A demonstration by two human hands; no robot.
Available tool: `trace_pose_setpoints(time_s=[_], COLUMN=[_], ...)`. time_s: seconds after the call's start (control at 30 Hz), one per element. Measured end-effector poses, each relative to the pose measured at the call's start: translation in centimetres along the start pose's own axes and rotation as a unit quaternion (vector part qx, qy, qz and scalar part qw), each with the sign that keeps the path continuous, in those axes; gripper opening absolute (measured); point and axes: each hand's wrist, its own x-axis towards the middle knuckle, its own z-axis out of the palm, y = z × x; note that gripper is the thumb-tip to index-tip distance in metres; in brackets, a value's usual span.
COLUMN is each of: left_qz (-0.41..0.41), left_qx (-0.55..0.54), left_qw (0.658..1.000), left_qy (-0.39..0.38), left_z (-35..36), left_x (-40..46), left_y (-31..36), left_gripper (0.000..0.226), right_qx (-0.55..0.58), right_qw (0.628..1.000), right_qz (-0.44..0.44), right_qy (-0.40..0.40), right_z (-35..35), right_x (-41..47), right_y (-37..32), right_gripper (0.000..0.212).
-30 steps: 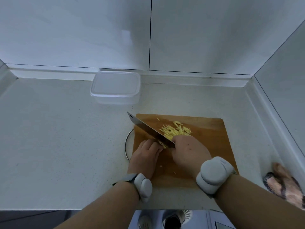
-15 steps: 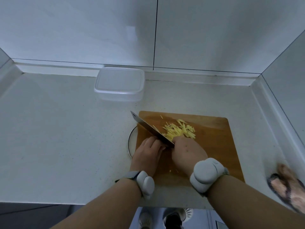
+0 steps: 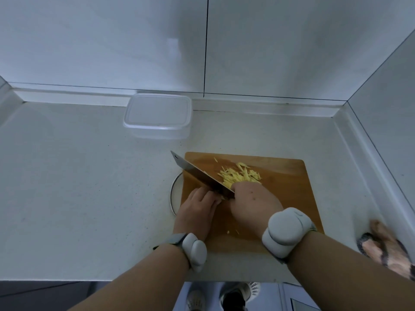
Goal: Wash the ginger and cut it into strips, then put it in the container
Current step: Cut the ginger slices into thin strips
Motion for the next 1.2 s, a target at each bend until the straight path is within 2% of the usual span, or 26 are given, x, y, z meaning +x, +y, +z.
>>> trace_pose_setpoints(time_s=[0.47, 0.73, 1.2], left_qz=[-0.014, 0.016, 0.004], left_qx=[0.007, -0.009, 0.007], left_qw=[1.000, 1.000, 1.000], left_qy=[-0.008, -0.022, -0.009], left_z=[-0.1, -0.3, -0.1], left_x=[-0.1, -0.4, -0.3], left_y=[-0.2, -0.5, -0.3], left_gripper=[0.024, 0.022, 0.025], right_qx=[-0.009, 0.015, -0.020], right_qw=[1.000, 1.000, 1.000], right_qz=[0.004, -0.005, 0.000], right_qy=[0.000, 0.004, -0.003], right_z=[0.3, 0.9, 0.7], right_x=[-0.4, 0.5, -0.3], right_y=[-0.7, -0.3, -0.8], right_gripper=[0.016, 0.015, 0.018])
